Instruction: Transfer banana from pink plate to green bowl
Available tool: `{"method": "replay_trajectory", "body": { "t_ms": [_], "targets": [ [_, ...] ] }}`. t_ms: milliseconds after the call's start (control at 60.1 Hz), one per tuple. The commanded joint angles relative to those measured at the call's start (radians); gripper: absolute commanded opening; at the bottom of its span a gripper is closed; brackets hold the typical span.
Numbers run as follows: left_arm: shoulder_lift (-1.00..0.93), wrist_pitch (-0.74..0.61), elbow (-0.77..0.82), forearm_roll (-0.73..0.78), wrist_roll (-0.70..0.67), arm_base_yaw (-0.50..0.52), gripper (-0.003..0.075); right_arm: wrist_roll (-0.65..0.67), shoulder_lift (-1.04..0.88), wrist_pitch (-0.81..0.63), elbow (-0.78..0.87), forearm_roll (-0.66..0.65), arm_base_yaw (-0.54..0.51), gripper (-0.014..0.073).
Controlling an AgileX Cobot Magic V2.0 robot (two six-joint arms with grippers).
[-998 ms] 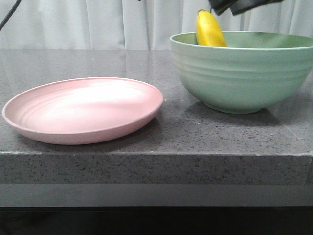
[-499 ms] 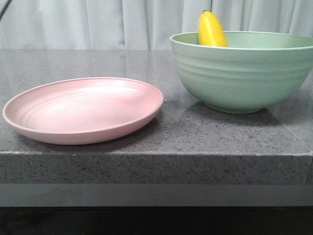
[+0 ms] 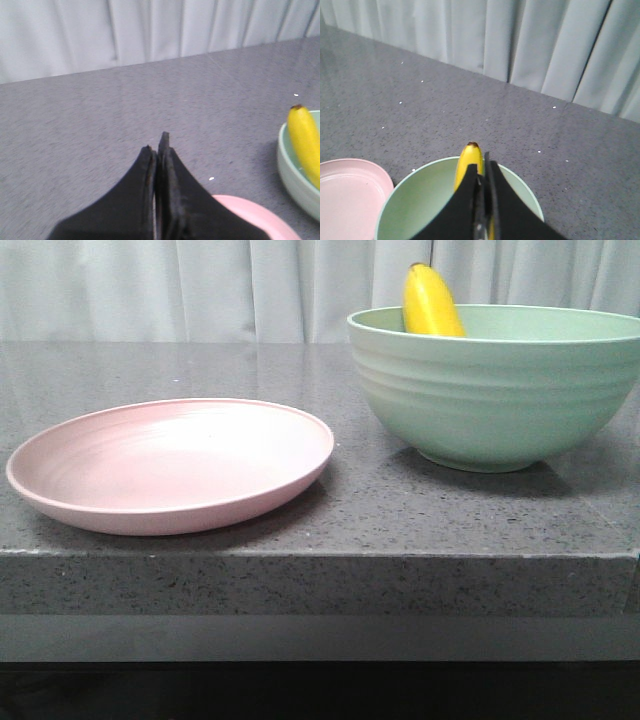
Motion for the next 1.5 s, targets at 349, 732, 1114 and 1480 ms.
{"method": "replay_trajectory", "body": {
  "t_ms": [349, 732, 1114, 1480],
  "targets": [
    [-0.609, -0.135, 0.497, -0.023, -0.012, 0.073, -0.0020, -0.011, -0.478, -0.208, 0.510, 0.176, -0.003, -0.0061],
    [-0.862, -0.135, 0.669, -0.086, -0.012, 0.073, -0.0020, -0.011, -0.720, -0.291, 0.657, 0.183, -0.003, -0.0058],
    [-0.862, -0.142, 0.669, -0.086, -0.012, 0.073, -0.0020, -0.011, -0.720, -0.280, 0.657, 0.184, 0.002, -0.0058],
    [-0.874, -0.144, 0.687, -0.066, -0.006, 0.076, -0.0020, -0.011, -0.720, -0.277, 0.657, 0.184, 0.002, -0.0058]
  ]
}}
